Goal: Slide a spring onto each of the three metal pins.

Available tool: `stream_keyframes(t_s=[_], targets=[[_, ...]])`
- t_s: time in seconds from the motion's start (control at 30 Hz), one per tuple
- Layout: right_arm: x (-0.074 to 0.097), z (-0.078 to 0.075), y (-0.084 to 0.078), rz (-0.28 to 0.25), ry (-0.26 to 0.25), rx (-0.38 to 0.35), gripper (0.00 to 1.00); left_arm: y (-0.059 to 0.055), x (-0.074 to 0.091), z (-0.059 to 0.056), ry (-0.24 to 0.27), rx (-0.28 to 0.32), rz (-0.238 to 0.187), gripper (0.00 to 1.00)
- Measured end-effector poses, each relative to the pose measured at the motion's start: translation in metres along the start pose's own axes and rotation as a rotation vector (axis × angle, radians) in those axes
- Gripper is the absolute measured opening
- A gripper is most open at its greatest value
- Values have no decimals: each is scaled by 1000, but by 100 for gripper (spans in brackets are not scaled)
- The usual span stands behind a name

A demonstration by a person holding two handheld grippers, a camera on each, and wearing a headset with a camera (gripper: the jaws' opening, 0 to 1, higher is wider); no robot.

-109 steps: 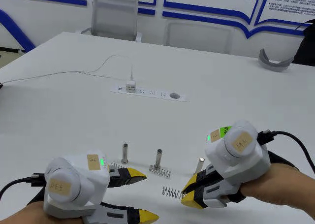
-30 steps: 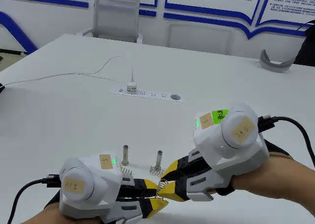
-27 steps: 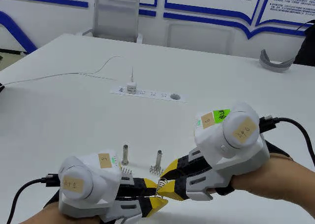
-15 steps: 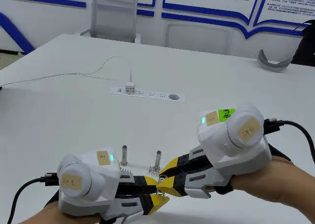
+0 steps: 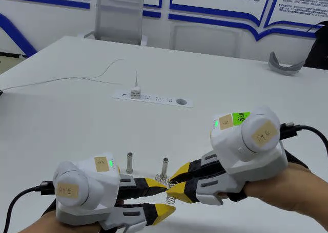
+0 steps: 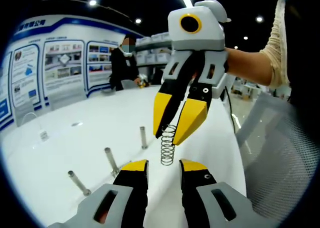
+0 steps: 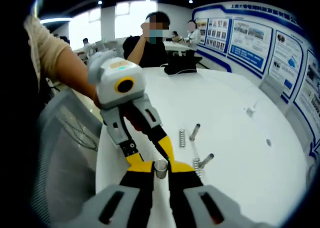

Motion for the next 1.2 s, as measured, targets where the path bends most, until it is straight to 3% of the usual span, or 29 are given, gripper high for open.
stream_keyframes(t_s=[0.57,1.2], targets=[[16,-15,-11,3,-52,-42,12,-8,35,19,86,38,-9,46],[36,-36,-21,5,-126,-85,12,-12,57,38,166,58,-24,56]])
Point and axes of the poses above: the centre of the closed fingertips' face, and the gripper's own axes: x roughly backward along the fingers, z roughly to its left, y roughly out of its top, the point moved 3 cm from there along x, roughly backward along the fingers, and after that the axes turned 8 degrees about x, right-handed, at the moved point
